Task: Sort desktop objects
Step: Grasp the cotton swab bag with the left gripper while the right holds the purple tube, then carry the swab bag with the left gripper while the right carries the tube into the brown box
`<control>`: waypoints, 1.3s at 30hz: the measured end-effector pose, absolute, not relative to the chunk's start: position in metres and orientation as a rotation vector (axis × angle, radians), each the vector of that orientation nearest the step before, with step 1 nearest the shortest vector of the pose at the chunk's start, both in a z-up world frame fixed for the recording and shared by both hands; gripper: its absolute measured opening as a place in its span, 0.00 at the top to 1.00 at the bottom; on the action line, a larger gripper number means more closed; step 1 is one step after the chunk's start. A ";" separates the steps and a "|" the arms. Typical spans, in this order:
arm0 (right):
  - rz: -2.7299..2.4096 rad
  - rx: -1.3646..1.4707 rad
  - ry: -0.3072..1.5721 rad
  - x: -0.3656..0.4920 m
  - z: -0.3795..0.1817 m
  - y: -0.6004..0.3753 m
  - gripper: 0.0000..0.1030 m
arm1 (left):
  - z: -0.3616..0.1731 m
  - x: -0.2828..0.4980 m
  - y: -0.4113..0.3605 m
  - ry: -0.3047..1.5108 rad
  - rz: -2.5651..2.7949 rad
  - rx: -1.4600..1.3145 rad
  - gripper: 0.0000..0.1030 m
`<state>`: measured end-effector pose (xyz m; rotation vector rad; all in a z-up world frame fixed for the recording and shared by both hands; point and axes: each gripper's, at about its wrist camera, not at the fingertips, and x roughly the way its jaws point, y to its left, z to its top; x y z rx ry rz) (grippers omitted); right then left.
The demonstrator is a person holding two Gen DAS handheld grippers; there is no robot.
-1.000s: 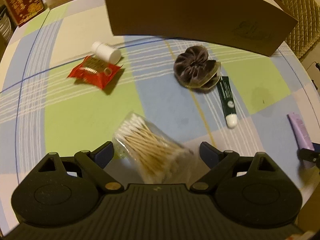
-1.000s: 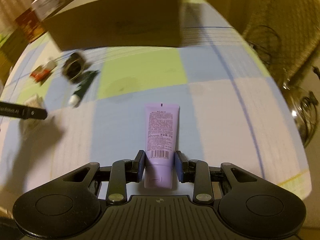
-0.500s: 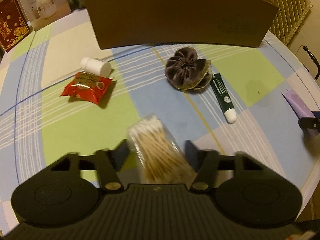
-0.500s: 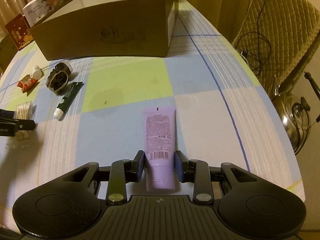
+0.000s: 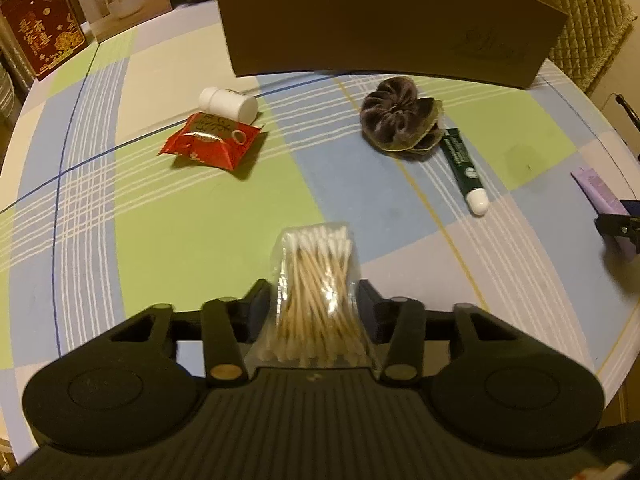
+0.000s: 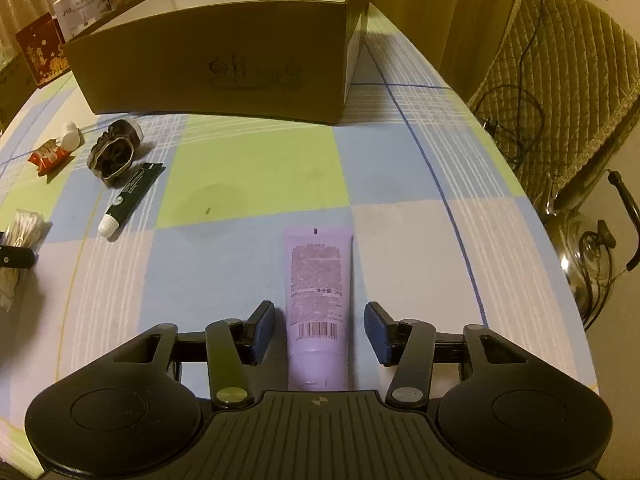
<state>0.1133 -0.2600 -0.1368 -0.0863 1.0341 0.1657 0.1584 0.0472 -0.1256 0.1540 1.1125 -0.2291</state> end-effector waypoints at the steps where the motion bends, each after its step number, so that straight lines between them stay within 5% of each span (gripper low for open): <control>1: 0.168 -0.088 1.034 0.113 -0.137 -0.260 0.54 | -0.125 0.157 0.046 1.113 -0.232 0.158 0.69; 16: 0.185 -0.103 1.029 0.111 -0.138 -0.263 0.55 | -0.117 0.149 0.043 1.120 -0.209 0.158 0.79; 17: 0.193 -0.106 1.027 0.111 -0.137 -0.263 0.58 | -0.116 0.148 0.043 1.119 -0.209 0.156 0.79; 18: 0.206 -0.112 1.023 0.110 -0.137 -0.262 0.71 | -0.115 0.148 0.044 1.117 -0.207 0.156 0.79; 39: 0.311 -0.088 1.000 0.112 -0.105 -0.241 0.71 | -0.091 0.155 0.028 1.067 -0.237 0.177 0.79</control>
